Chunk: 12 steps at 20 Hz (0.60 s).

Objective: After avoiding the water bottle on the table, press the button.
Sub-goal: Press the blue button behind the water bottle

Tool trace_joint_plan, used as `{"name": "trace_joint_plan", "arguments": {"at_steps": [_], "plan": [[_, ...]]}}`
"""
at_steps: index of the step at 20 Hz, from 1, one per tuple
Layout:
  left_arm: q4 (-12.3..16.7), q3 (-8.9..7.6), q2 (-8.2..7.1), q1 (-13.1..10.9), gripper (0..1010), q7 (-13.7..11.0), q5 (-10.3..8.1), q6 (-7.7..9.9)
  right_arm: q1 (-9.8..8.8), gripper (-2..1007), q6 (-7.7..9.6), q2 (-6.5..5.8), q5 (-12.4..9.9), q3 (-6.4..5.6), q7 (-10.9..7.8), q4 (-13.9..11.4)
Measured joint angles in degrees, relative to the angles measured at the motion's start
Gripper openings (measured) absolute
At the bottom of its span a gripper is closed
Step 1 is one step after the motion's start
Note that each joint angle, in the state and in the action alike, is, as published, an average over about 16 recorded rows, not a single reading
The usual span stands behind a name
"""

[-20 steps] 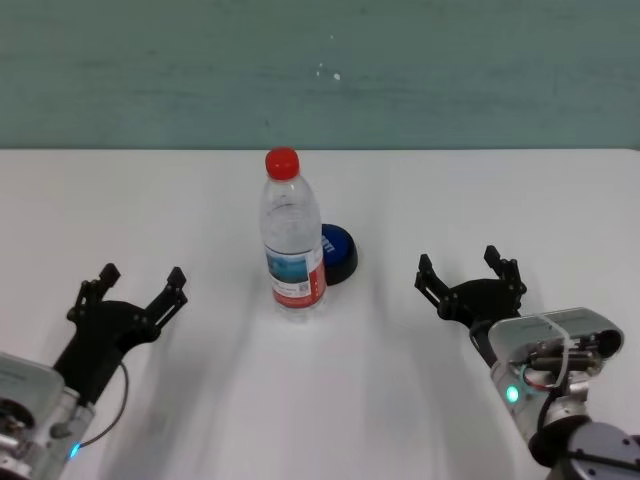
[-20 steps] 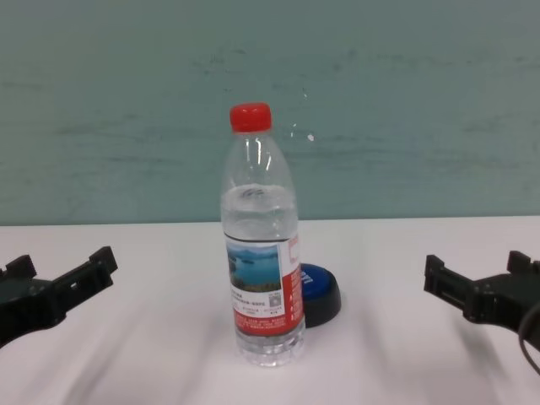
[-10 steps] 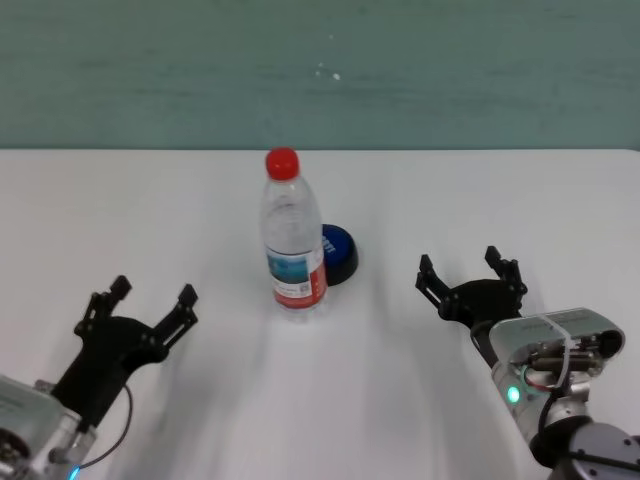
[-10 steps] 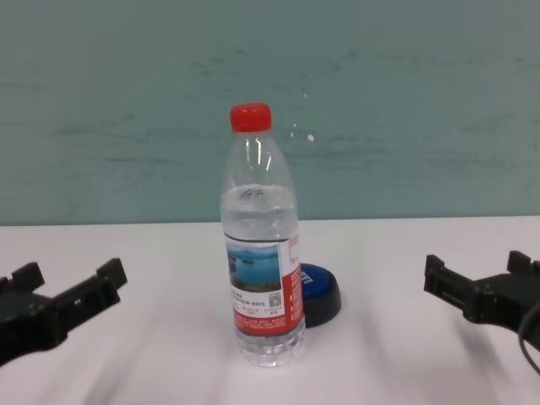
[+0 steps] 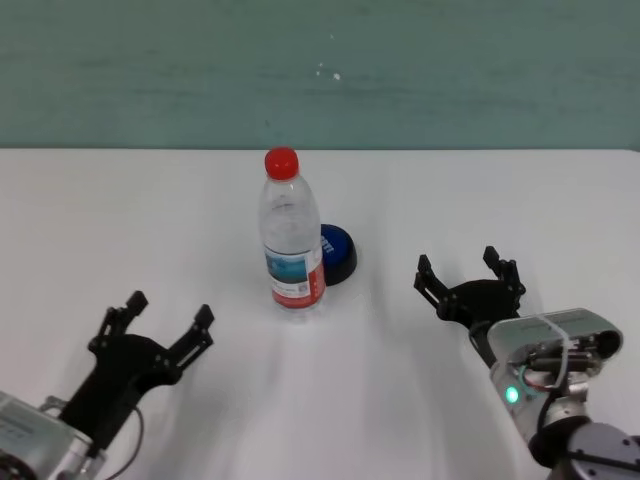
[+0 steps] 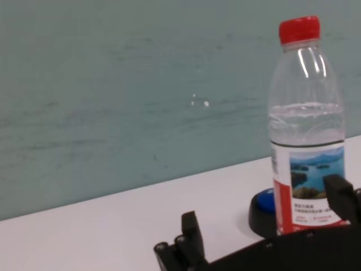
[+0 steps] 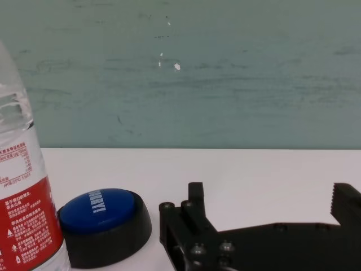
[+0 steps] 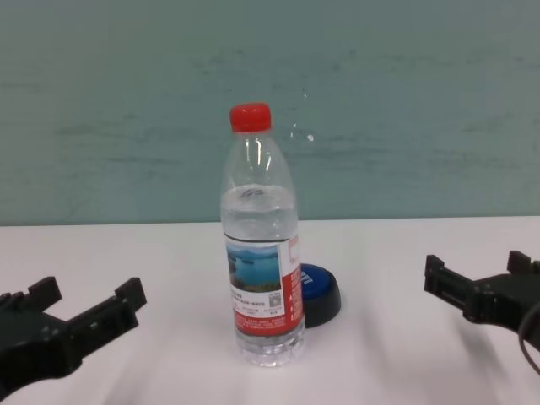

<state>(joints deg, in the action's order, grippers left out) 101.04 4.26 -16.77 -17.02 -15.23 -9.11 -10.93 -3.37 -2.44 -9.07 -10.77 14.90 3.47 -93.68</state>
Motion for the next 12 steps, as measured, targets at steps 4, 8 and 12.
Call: {"name": "trace_joint_plan", "arguments": {"at_steps": [4,8,12], "plan": [[0.23,0.58,-0.17,-0.42,1010,0.06,0.52,-0.18,0.00,1004,0.00,0.00,0.00,0.00,0.00,0.00],[0.31,1.12,-0.17,-0.57,1010,0.27,1.07,-0.13,0.00,1004,0.00,0.00,0.00,0.00,0.00,0.00],[0.14,1.68,-0.04,-0.50,1010,0.57,1.78,-0.10,0.00,1004,0.00,0.00,0.00,0.00,0.00,0.00]]}}
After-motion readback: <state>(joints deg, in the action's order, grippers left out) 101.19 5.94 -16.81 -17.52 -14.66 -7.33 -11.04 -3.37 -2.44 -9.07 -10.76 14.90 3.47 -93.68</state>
